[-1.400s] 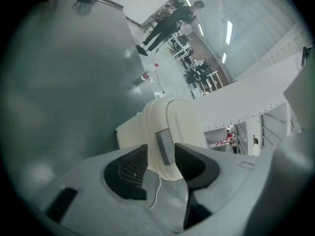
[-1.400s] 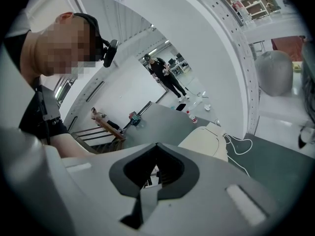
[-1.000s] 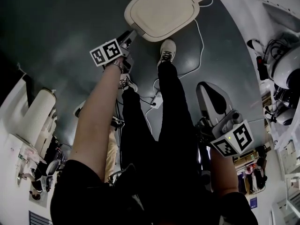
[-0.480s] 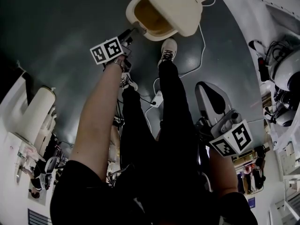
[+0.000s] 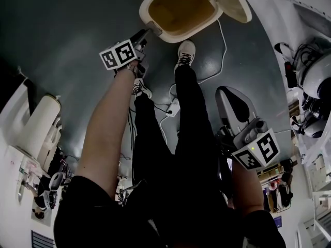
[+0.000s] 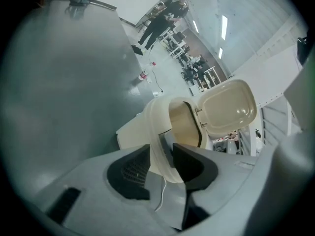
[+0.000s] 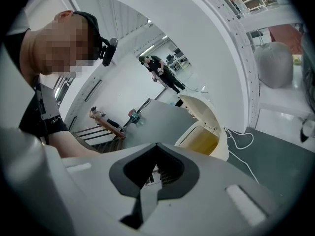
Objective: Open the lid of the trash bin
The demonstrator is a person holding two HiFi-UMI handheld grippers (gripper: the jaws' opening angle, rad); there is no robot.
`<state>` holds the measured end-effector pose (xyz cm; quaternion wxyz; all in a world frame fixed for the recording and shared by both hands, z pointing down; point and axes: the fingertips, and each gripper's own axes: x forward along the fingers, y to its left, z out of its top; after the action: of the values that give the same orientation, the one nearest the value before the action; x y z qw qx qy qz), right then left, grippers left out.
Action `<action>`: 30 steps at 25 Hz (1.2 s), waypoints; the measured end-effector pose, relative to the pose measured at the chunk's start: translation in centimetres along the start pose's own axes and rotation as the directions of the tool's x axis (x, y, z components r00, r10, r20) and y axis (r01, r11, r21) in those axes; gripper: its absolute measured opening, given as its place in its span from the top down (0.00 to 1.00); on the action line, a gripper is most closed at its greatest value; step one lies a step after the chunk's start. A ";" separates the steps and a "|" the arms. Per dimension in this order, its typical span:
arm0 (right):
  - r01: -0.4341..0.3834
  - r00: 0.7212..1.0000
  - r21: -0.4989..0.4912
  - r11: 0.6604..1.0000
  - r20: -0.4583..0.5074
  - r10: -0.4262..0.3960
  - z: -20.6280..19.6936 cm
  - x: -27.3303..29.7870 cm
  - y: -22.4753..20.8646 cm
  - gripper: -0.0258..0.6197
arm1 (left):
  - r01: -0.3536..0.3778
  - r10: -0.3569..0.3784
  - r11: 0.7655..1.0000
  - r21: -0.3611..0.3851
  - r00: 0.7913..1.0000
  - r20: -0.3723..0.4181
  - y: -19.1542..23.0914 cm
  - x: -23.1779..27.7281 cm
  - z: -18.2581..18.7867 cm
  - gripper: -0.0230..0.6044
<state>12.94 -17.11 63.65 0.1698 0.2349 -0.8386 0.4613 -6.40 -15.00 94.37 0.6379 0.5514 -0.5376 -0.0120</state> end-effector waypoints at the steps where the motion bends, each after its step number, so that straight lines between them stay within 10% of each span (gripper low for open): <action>1: -0.001 1.000 -0.003 1.000 0.002 0.001 0.0 -0.1 0.2 0.95 | 0.001 -0.002 1.000 0.013 1.000 0.010 -0.3 -0.3 0.1 0.76; 4: -0.004 1.000 -0.017 1.000 0.009 0.004 0.2 -0.4 1.1 0.95 | -0.020 0.018 0.998 0.053 0.999 0.041 -1.0 -1.7 0.6 0.96; 15: -0.039 0.994 -0.125 0.991 0.100 0.052 3.0 -2.5 9.9 0.95 | 0.224 -0.248 0.960 0.169 0.958 0.143 -12.2 -14.3 4.1 0.96; 22: 0.011 0.974 -0.199 0.980 0.223 0.034 4.2 -7.1 17.4 0.95 | 0.407 -0.456 0.864 0.298 0.882 0.118 -23.1 -27.2 3.7 0.96; 30: 0.061 0.933 -0.268 0.962 0.358 0.040 4.5 -11.8 26.1 0.95 | 0.470 -0.572 0.695 0.544 0.820 0.023 -31.4 -41.5 1.0 0.96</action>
<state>8.08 -6.00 37.30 0.0465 0.2941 -0.9099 0.2889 -6.50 -2.80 43.79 0.3816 0.8273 -0.3996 -0.1016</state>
